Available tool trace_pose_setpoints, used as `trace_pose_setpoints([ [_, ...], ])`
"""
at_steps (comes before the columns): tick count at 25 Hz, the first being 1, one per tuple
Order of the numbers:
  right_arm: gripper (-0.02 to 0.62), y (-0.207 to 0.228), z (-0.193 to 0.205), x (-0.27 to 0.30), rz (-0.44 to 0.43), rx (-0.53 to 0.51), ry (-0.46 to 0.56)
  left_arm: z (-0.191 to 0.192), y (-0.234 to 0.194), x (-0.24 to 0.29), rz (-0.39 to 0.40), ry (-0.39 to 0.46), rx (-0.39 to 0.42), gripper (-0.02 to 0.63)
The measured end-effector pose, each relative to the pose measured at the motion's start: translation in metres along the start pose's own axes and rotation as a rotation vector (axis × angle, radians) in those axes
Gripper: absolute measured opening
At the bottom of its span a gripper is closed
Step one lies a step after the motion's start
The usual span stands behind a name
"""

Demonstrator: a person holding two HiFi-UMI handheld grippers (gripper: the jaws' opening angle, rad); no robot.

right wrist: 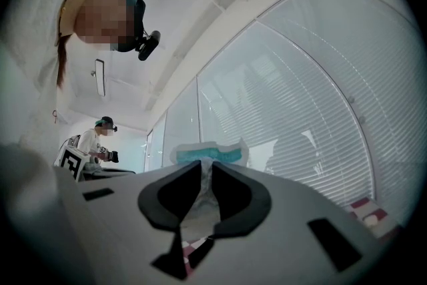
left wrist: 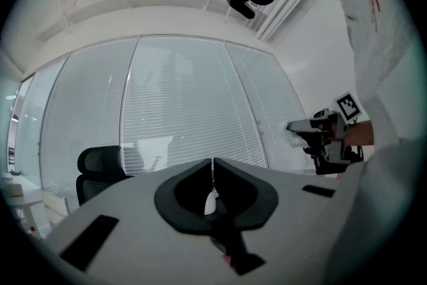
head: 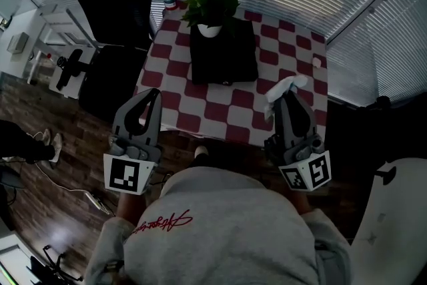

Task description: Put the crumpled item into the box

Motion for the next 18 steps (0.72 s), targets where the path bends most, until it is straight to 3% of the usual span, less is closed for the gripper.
trace_pose_setpoints([
  [18,0.060,0.005,0.007,0.030,0.076,-0.011,-0.006,0.008,-0.032,0.040,0.083,0.012,0.020,0.022],
])
Point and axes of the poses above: the fingertips, and each gripper's own axes: x forward along the fingers, y to its right, z out of its underside, the point moved 9 cm from there along -x, backward along the fingers, and after that the axes turned 14 degrees about -y, right-handed, at the moved point
